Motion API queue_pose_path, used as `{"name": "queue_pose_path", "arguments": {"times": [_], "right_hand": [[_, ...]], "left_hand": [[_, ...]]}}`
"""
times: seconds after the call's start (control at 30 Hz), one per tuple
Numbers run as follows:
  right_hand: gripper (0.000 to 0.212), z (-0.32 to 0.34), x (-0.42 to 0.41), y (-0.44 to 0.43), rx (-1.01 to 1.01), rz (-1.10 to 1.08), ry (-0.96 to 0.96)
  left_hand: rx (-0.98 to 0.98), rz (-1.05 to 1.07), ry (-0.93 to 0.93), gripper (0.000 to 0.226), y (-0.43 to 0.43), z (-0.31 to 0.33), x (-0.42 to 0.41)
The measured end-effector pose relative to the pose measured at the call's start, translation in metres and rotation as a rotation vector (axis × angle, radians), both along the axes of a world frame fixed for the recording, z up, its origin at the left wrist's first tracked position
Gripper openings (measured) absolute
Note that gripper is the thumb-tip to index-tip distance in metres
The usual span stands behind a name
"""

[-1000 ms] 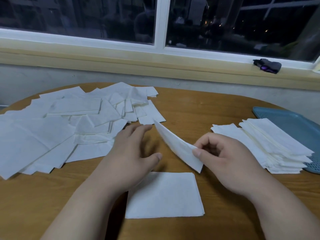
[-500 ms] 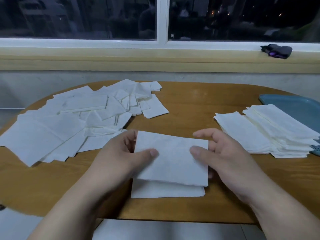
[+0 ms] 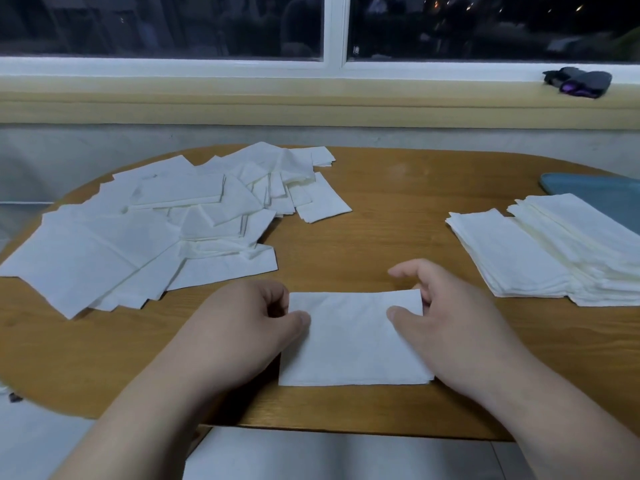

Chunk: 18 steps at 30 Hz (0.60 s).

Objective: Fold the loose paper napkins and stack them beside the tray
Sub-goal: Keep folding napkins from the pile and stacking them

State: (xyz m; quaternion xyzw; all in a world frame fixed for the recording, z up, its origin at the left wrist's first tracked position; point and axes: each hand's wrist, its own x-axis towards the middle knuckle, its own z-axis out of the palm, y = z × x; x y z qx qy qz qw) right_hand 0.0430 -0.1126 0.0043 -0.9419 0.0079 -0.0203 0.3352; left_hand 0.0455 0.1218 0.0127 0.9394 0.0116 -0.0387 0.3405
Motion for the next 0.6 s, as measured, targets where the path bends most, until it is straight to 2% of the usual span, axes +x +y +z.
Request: {"name": "queue_pose_path", "arguments": {"times": [0.17,0.23,0.37,0.6], "right_hand": [[0.041,-0.003,-0.001,0.005,-0.205,0.060,-0.027],[0.040,-0.003,-0.002,0.007,-0.293,0.071,-0.058],[0.032,-0.003,-0.001,0.005,-0.293,0.060,-0.091],[0.027,0.013,0.050,0.026,-0.256,0.113,-0.043]], "left_hand": [[0.233,-0.046,-0.017,0.027,-0.004,-0.002,0.000],[0.266,-0.044,-0.052,0.023,-0.006,-0.001,-0.001],[0.208,-0.026,-0.071,0.029,-0.004,0.001,-0.001],[0.041,0.029,-0.103,0.022,0.001,0.007,0.016]]}}
